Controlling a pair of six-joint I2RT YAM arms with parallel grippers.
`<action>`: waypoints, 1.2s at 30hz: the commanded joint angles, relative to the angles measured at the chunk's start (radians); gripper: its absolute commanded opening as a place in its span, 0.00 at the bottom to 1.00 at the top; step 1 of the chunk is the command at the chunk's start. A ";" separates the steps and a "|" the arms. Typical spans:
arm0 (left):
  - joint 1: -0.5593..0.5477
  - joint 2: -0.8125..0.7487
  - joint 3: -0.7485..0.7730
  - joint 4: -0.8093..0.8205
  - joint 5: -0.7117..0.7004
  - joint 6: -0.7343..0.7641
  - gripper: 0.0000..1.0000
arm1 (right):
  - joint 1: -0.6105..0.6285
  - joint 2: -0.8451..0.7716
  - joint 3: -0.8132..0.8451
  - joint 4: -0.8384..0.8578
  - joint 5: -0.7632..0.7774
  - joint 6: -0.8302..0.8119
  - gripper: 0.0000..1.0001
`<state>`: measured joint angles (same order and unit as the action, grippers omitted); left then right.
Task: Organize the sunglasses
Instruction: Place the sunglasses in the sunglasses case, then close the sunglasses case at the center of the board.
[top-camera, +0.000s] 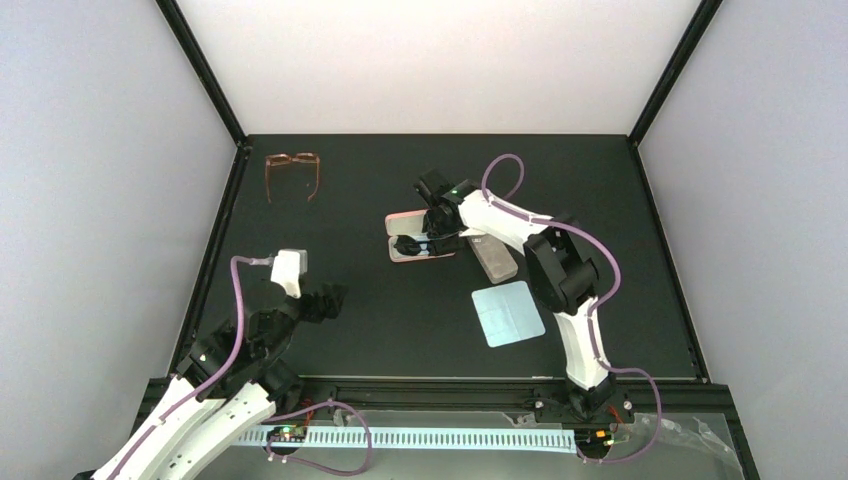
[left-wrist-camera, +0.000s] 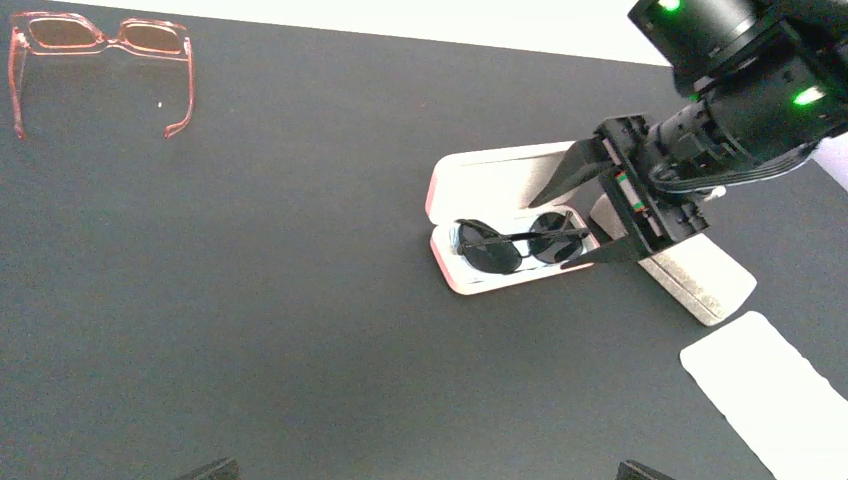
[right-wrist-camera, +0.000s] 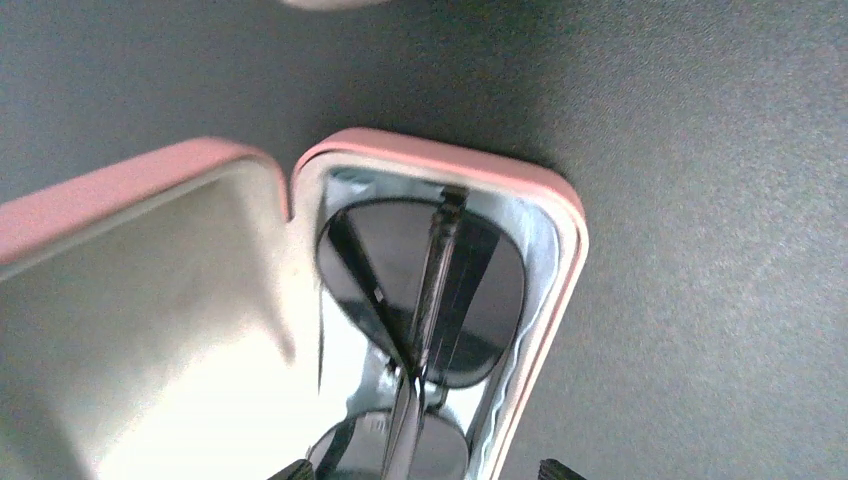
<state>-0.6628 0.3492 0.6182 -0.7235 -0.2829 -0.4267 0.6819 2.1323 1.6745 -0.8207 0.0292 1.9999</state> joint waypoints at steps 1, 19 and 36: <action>0.024 0.003 0.005 0.023 0.006 0.010 0.99 | -0.004 -0.095 -0.020 -0.032 0.004 -0.066 0.60; 0.080 0.080 0.073 -0.037 -0.011 0.008 0.99 | -0.022 -0.429 -0.118 -0.088 0.235 -0.666 0.64; 0.075 0.448 0.159 0.011 0.247 -0.123 0.93 | -0.124 -0.203 0.363 -0.134 -0.035 -1.448 0.60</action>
<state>-0.5892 0.7471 0.8021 -0.7776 -0.1505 -0.4248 0.5789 1.8484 1.9205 -0.9100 0.1215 0.7567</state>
